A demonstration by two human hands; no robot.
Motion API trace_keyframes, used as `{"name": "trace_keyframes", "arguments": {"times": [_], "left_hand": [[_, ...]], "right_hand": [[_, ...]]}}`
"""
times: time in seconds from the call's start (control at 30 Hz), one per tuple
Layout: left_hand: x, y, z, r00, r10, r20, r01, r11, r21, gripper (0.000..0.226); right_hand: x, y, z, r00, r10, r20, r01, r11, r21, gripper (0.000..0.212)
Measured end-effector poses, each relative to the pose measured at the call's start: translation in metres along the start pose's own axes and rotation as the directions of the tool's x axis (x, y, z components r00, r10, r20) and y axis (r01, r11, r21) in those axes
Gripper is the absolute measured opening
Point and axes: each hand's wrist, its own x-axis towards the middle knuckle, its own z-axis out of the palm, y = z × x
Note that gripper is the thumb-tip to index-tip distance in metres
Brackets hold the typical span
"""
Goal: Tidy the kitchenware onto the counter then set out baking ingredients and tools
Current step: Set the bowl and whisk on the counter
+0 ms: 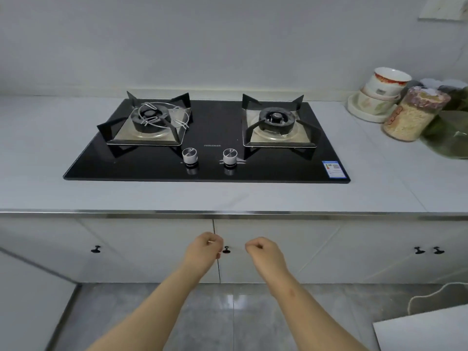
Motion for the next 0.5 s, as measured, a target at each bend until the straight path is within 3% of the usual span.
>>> {"name": "trace_keyframes", "arguments": {"times": [0.13,0.27,0.4,0.5], "left_hand": [[0.035,-0.032,-0.026,0.996,-0.094,0.012,0.093,0.994,0.063,0.014],[0.076,-0.056,-0.031,0.986,-0.166,0.034,0.152,0.956,0.250,0.027],[0.105,-0.073,-0.022,0.989,-0.031,0.144,-0.060,0.807,0.588,0.037],[0.119,-0.082,-0.014,0.975,0.056,0.217,-0.194,0.692,0.695,0.044]], "right_hand": [[0.016,0.004,0.047,0.996,0.074,0.043,-0.074,0.997,0.000,0.015],[0.031,0.015,0.078,0.984,0.176,0.013,-0.176,0.984,0.010,0.014],[0.044,0.034,0.086,0.957,0.284,-0.064,-0.277,0.956,0.095,0.015],[0.046,0.053,0.084,0.940,0.325,-0.101,-0.311,0.941,0.131,0.016]]}}
